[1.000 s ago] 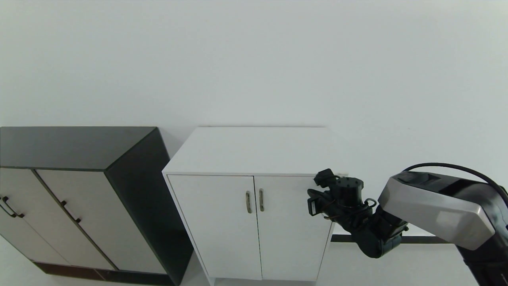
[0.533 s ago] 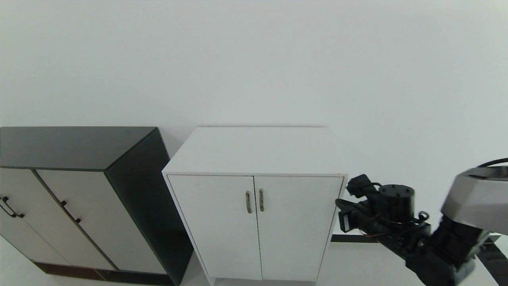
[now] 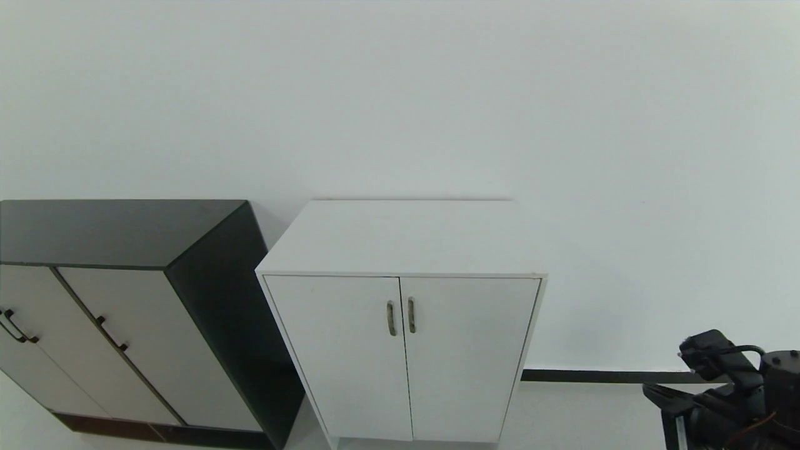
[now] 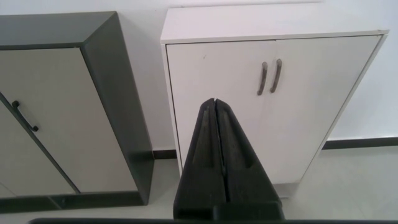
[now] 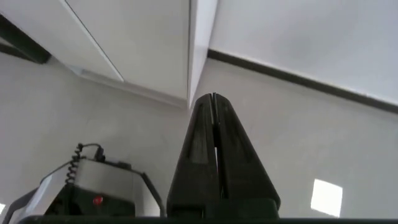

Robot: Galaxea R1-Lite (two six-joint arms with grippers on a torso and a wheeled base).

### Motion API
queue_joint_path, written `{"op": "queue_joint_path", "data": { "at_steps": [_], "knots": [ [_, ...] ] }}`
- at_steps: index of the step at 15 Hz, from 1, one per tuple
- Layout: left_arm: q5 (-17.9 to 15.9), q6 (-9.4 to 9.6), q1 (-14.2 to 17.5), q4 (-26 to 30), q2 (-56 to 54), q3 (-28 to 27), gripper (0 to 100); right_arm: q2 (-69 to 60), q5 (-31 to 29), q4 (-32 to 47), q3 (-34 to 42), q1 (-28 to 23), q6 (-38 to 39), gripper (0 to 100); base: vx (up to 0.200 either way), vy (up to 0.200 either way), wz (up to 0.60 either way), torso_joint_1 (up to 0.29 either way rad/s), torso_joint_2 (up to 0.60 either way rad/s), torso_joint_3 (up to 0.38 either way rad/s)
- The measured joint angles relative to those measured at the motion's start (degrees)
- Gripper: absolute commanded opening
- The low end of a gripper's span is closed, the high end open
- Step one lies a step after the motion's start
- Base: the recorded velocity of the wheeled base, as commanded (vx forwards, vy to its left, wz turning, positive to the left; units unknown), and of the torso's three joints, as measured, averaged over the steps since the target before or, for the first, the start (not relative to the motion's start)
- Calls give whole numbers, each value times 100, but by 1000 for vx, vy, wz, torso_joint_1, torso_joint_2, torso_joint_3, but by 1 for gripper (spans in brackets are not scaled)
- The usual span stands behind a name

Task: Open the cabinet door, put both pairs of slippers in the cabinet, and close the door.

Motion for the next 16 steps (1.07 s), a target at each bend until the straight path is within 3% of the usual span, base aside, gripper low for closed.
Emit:
{"op": "queue_joint_path", "data": {
  "at_steps": [4,11,14,16],
  "knots": [
    [1,0,0,0,0,0,0,-1577,46,2512,38,-179,44,0,0,0,0,0,0,0],
    [1,4,0,0,0,0,0,-5055,246,5666,40,-165,285,0,0,0,0,0,0,0],
    [0,6,0,0,0,0,0,-6365,422,6310,40,-27,299,0,0,0,0,0,0,0],
    [0,2,0,0,0,0,0,-6985,443,6345,40,-250,294,0,0,0,0,0,0,0]
  ]
}}
